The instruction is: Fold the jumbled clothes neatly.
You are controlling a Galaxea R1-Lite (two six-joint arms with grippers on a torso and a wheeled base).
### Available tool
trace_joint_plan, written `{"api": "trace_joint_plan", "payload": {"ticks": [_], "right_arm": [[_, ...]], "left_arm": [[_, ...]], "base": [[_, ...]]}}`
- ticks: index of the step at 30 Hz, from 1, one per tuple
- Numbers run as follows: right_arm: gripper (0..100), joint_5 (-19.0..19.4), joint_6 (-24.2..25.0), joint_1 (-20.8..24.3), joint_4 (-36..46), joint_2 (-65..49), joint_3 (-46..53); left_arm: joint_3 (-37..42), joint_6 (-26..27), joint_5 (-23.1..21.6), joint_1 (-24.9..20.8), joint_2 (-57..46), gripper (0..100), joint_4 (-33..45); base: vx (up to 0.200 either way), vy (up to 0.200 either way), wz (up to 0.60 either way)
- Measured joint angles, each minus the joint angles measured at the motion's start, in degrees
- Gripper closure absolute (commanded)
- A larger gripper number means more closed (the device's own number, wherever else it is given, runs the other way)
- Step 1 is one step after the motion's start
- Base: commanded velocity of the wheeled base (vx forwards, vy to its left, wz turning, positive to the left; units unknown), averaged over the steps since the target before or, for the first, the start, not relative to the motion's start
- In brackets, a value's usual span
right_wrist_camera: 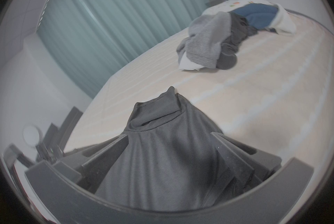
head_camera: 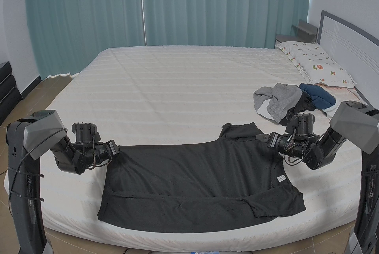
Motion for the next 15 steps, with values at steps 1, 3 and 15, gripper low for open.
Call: {"api": "trace_joint_plan", "payload": {"ticks": [1,3,15], "right_arm": [[0,0.8,-1.1,-0.5,0.2,0.6,-0.8],[0,2.6,-3.0,-1.6,1.8,2.1,-3.5],[0,6.7,-4.4,-2.8,10.6,8.9,-17.4]], "left_arm": [[0.1,0.0,0.0,0.0,-0.1,100,0.0],[0.4,0.0,0.0,0.0,-0.2,100,0.0],[0.9,0.0,0.0,0.0,-0.6,100,0.0]], "base": [[0.000,0.000,0.00],[0.000,0.000,0.00],[0.000,0.000,0.00]]}}
